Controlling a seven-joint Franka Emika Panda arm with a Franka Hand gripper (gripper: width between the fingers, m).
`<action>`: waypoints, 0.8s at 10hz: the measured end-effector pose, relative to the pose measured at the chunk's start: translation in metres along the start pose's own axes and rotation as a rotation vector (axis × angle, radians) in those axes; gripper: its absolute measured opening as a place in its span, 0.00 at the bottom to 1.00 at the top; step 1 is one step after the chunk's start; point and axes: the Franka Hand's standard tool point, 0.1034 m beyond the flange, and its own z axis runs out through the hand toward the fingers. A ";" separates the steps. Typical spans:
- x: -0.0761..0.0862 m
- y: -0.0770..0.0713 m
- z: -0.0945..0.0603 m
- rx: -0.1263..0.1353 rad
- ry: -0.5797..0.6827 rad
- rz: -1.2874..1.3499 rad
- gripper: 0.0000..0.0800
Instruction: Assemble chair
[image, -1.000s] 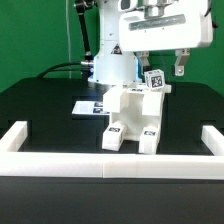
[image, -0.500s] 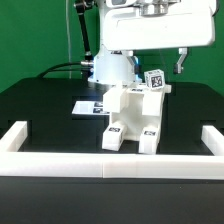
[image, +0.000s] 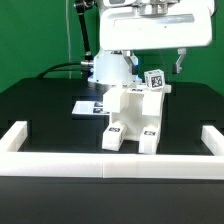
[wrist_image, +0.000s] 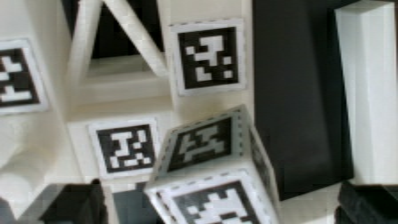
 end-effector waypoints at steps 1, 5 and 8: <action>0.000 -0.001 0.000 0.000 -0.001 -0.062 0.81; 0.000 0.000 0.000 0.000 -0.001 -0.203 0.81; 0.000 0.000 0.000 0.000 0.000 -0.203 0.53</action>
Offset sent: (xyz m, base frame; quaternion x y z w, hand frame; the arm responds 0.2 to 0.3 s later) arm 0.0034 0.0086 0.0002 0.0280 0.0031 -0.1322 0.9908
